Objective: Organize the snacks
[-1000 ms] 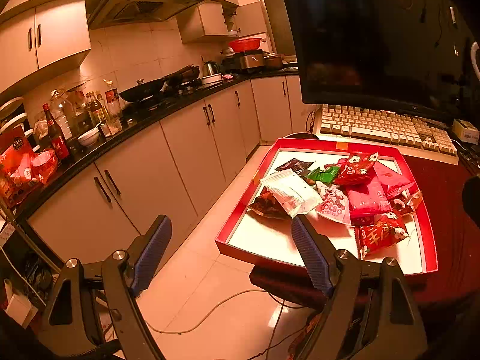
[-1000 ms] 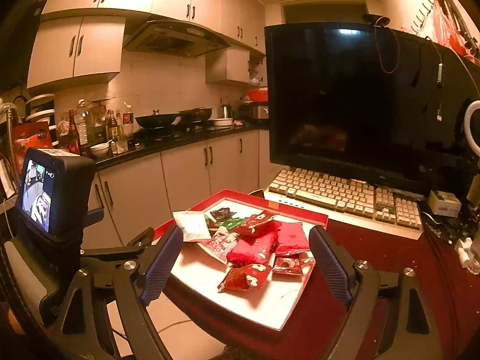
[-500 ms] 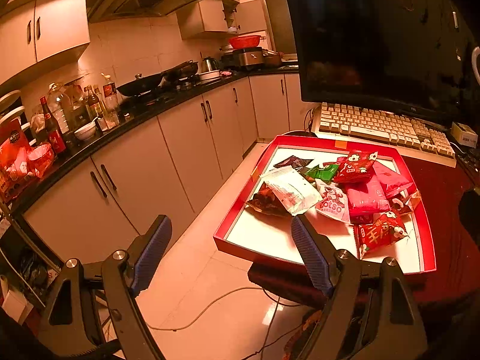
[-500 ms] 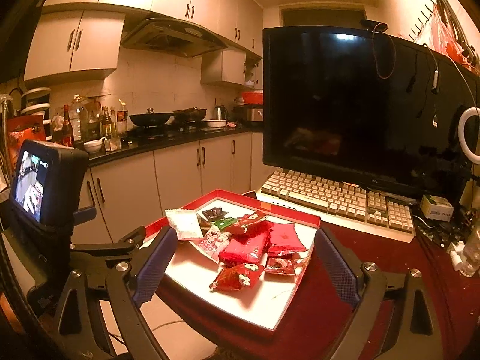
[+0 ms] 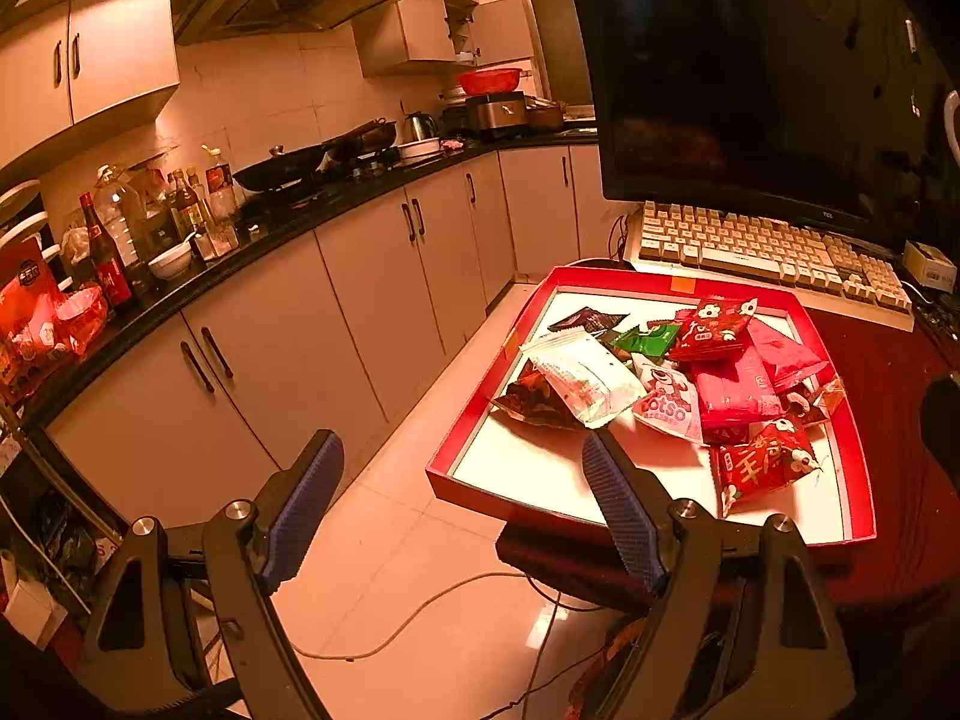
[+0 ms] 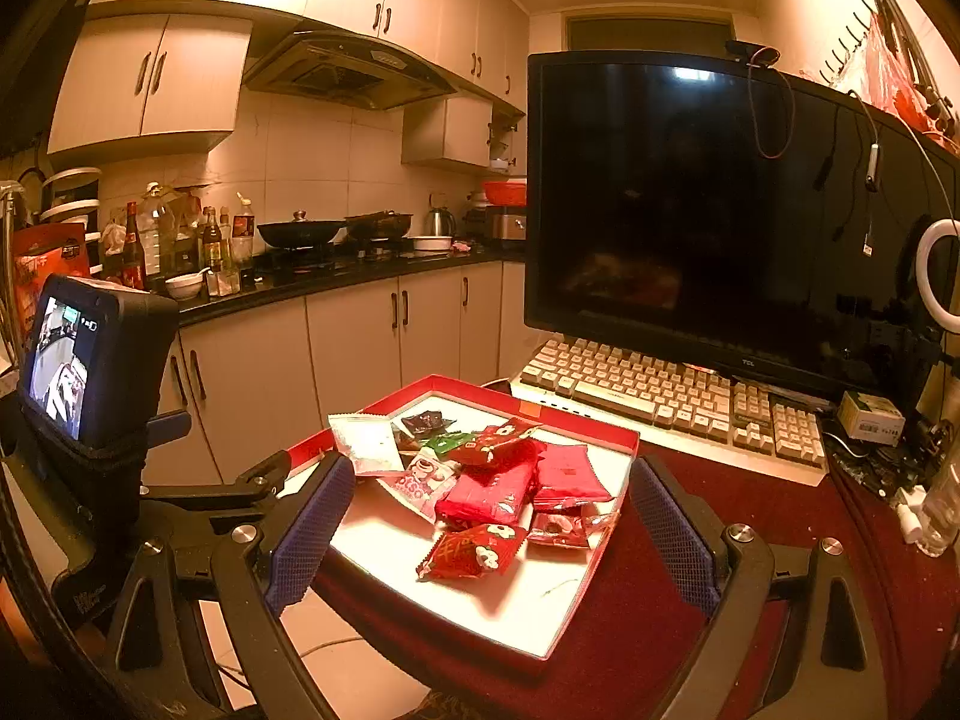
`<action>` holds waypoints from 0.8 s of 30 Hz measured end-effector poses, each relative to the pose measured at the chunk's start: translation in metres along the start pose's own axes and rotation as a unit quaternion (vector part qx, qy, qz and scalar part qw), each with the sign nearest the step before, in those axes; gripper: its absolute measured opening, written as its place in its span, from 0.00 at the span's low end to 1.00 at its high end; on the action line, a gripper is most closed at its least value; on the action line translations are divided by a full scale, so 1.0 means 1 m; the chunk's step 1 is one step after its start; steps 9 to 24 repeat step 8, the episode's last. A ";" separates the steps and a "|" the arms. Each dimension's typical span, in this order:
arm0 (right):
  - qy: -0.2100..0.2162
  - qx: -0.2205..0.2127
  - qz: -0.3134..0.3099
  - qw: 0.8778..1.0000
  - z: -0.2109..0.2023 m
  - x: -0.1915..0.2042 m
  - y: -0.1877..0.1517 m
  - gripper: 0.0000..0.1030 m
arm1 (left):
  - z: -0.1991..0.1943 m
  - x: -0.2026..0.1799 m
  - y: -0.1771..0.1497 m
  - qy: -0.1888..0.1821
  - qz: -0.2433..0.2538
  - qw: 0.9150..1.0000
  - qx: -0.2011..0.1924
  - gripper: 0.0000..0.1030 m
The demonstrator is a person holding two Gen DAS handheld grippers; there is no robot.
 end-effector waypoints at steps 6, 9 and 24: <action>0.000 0.004 0.003 1.000 0.001 -0.002 -0.002 0.91 | -0.005 -0.009 -0.002 0.004 0.015 1.000 -0.014 0.80; -0.001 0.006 0.005 1.000 0.002 -0.003 -0.002 0.91 | -0.006 -0.012 -0.003 0.005 0.020 1.000 -0.018 0.80; -0.001 0.006 0.005 1.000 0.002 -0.003 -0.002 0.91 | -0.006 -0.012 -0.003 0.005 0.020 1.000 -0.018 0.80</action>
Point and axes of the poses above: each gripper's, at about its wrist camera, not at the fingertips, and z roughly the way its jaws point, x to its left, y to its top, the point moved 9 cm from there along z, roughly the way its jaws point, and after that the axes turned 15 degrees about -z, right-handed, at the moved point
